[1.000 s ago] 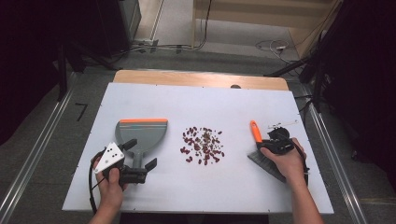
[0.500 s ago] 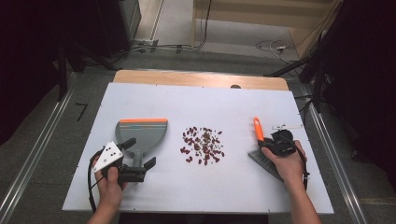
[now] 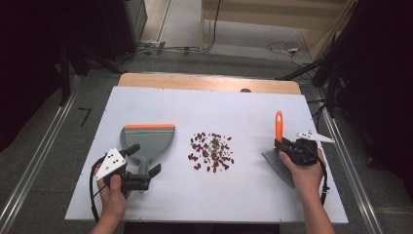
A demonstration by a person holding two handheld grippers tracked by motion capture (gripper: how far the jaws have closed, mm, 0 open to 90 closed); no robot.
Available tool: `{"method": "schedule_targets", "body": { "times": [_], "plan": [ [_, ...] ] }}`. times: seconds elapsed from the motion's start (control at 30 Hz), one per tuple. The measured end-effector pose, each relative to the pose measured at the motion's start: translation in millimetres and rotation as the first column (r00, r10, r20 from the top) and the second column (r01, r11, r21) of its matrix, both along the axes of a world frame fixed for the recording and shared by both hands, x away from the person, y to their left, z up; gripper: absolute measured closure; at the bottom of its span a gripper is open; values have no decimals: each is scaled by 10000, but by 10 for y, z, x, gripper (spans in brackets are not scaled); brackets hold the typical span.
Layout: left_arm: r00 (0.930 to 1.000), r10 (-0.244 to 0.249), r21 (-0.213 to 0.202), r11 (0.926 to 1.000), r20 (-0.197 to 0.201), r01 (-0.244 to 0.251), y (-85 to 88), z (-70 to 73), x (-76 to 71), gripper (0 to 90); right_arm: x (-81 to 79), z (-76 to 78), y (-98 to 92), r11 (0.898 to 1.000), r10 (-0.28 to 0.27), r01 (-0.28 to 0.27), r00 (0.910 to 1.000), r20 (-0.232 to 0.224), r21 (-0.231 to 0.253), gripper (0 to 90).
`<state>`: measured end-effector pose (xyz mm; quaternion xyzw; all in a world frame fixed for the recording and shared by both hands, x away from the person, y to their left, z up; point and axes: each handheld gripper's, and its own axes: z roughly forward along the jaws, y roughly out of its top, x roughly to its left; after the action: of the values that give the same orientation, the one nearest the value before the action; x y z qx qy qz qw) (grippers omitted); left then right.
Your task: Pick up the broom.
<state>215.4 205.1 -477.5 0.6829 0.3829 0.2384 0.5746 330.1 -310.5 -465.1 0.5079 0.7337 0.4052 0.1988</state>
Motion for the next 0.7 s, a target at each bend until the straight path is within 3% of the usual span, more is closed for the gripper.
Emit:
{"method": "schedule_targets", "body": {
  "times": [0.27,0.7],
  "plan": [
    [10000,11,-8,10000,39,-11,-6,6,-4,0,-84,48,-8,9993,-220,192,9958,888,325,684],
    [9999,-54,-35,10000,158,55,-22,28,-13,0,-223,153,-81,9878,-499,143,9724,2280,1553,689]
  ]
}}
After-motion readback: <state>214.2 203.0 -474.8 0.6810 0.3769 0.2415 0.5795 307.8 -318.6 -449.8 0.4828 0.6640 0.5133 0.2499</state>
